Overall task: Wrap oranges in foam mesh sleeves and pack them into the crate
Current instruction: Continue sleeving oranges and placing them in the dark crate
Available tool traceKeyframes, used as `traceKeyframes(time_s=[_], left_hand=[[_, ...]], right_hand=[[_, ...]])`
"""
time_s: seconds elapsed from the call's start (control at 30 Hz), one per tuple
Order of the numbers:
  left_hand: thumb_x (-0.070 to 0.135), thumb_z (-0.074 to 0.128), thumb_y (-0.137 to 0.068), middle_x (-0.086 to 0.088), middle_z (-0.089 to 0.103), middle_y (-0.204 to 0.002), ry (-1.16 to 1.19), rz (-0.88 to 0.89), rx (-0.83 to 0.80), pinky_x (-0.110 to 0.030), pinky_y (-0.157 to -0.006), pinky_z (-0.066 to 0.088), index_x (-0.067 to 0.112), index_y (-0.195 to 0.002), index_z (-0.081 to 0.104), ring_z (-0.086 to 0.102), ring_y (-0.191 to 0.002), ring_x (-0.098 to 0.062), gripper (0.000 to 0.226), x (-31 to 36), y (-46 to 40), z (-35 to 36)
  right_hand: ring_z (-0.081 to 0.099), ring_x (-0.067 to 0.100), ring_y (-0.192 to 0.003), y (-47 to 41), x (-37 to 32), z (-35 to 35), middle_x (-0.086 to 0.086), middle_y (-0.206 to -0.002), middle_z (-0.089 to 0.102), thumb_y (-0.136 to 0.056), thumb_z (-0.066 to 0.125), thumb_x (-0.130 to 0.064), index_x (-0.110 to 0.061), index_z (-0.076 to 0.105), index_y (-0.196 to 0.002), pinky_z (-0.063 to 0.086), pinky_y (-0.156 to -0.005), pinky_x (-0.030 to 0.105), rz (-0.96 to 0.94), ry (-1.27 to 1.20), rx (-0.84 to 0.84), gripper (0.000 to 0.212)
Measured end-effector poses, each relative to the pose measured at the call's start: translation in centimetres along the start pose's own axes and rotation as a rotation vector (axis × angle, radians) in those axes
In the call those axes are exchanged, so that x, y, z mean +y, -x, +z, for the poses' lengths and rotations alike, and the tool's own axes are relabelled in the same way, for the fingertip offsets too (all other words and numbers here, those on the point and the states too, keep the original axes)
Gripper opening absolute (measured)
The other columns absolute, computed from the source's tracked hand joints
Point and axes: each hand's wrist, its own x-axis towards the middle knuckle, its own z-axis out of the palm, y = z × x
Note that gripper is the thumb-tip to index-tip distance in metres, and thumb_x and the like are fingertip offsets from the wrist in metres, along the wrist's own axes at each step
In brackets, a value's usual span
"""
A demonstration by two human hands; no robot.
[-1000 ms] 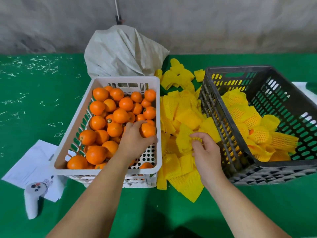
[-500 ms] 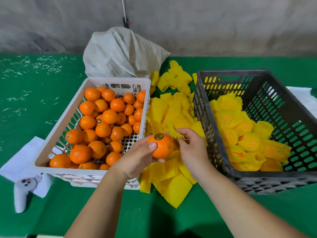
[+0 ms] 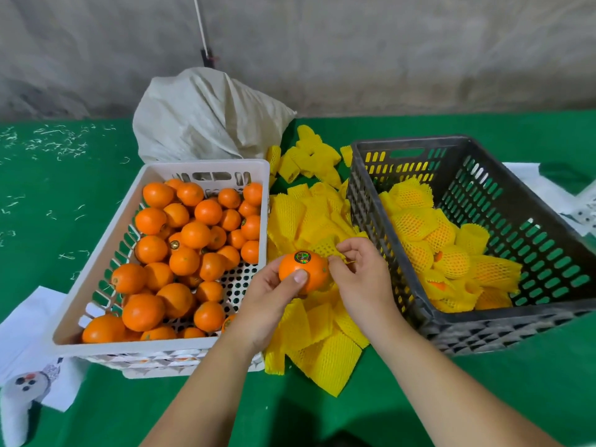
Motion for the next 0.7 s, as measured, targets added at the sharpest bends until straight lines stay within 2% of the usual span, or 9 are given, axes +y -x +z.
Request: traceKeyframes(time_s=[0.07,0.1,0.17,0.27,0.33,0.43,0.53,0.6,0.7], left_hand=[[0.07,0.086,-0.069,-0.012,0.072,-0.129,0.01,0.024,0.029,-0.048,-0.101,0.056,0.021,-0.133,0.069,0.067,-0.119,-0.035,0.083,0.0,-0.1,-0.1],[0.069,0.087,-0.069,-0.011,0.069,-0.134,0.031,0.021,0.01,-0.047,-0.1,0.056,0.021,-0.134,0.069,0.067,-0.121,-0.034,0.082,0.0,-0.2,-0.2],[0.067,0.086,-0.071,-0.009,0.066,-0.141,0.039,0.009,-0.081,-0.045,-0.093,0.058,0.019,-0.133,0.072,0.068,-0.119,-0.03,0.079,0.1,-0.1,-0.5],[0.066,0.082,-0.078,-0.011,0.073,-0.122,-0.077,0.032,-0.197,-0.038,-0.083,0.059,0.015,-0.119,0.078,0.071,-0.104,-0.025,0.066,0.1,0.2,-0.1],[0.062,0.083,-0.079,-0.009,0.074,-0.118,-0.109,0.055,-0.16,-0.034,-0.084,0.059,0.021,-0.117,0.079,0.071,-0.105,-0.025,0.056,0.3,0.3,0.3],[0.047,0.087,-0.074,-0.006,0.074,-0.12,-0.057,0.061,-0.031,-0.034,-0.083,0.06,0.03,-0.12,0.074,0.071,-0.109,-0.027,0.05,0.1,0.1,0.5],[0.038,0.089,-0.071,-0.006,0.062,-0.121,0.009,0.11,0.039,-0.037,-0.078,0.061,0.035,-0.116,0.058,0.071,-0.105,-0.022,0.055,-0.5,-0.1,0.4],[0.034,0.089,-0.072,-0.009,0.054,-0.124,0.028,0.15,0.039,-0.04,-0.078,0.061,0.045,-0.112,0.048,0.07,-0.103,-0.019,0.058,-0.5,0.0,0.2],[0.04,0.087,-0.077,-0.003,0.06,-0.135,-0.053,0.175,0.046,-0.043,-0.087,0.062,0.049,-0.14,0.049,0.071,-0.108,-0.023,0.075,-0.6,0.1,0.1]], right_hand=[[0.066,0.008,-0.088,0.1,-0.6,0.2,-0.009,-0.093,0.069,-0.095,0.069,-0.021,-0.03,0.065,-0.097,0.055,-0.075,0.029,-0.006,-0.007,-0.002,0.01],[0.065,0.01,-0.079,0.1,-0.9,0.3,-0.009,-0.085,0.068,-0.096,0.069,-0.024,-0.03,0.066,-0.091,0.053,-0.069,0.03,-0.018,0.011,0.009,0.008],[0.052,0.011,-0.061,-0.1,-1.3,0.2,-0.008,-0.065,0.057,-0.097,0.067,-0.029,-0.023,0.062,-0.078,0.041,-0.056,0.031,-0.061,0.067,0.039,0.021],[0.041,0.013,-0.056,-0.4,-1.6,-0.6,-0.003,-0.058,0.045,-0.098,0.066,-0.029,-0.01,0.054,-0.069,0.032,-0.054,0.034,-0.095,0.133,0.023,0.037],[0.046,0.012,-0.058,-0.7,-1.7,-1.1,-0.004,-0.061,0.051,-0.098,0.066,-0.028,-0.012,0.059,-0.072,0.036,-0.054,0.033,-0.101,0.158,-0.052,0.031],[0.059,0.003,-0.068,-0.7,-1.9,-2.0,-0.01,-0.075,0.063,-0.1,0.064,-0.025,-0.02,0.07,-0.095,0.047,-0.06,0.024,-0.115,0.203,-0.148,0.01],[0.063,0.005,-0.089,-0.3,-2.0,-2.7,-0.009,-0.099,0.065,-0.099,0.065,-0.02,-0.019,0.071,-0.113,0.053,-0.078,0.027,-0.19,0.282,-0.151,0.016],[0.061,0.01,-0.096,0.3,-2.3,-2.7,-0.006,-0.107,0.061,-0.097,0.065,-0.018,-0.018,0.07,-0.116,0.052,-0.084,0.029,-0.256,0.361,-0.151,0.019],[0.055,0.002,-0.088,0.9,-2.8,-2.6,-0.012,-0.102,0.056,-0.096,0.065,-0.019,-0.019,0.068,-0.114,0.047,-0.075,0.023,-0.335,0.422,-0.163,0.018]])
